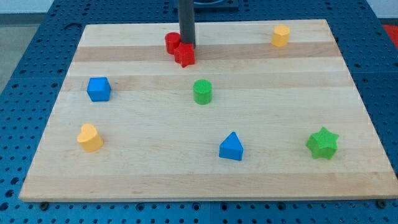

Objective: Move the red circle towards top left

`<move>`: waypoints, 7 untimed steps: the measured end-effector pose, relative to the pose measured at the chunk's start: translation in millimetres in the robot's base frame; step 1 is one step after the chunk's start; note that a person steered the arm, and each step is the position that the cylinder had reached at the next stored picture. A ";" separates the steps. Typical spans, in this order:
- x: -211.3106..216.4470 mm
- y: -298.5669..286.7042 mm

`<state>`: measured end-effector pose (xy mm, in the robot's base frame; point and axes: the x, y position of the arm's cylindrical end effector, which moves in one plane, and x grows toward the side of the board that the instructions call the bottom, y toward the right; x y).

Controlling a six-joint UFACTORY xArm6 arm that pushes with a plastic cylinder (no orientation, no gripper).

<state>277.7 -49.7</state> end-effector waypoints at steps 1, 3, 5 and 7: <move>0.0 -11.1; 0.0 -34.0; 2.5 -48.1; 2.8 -60.1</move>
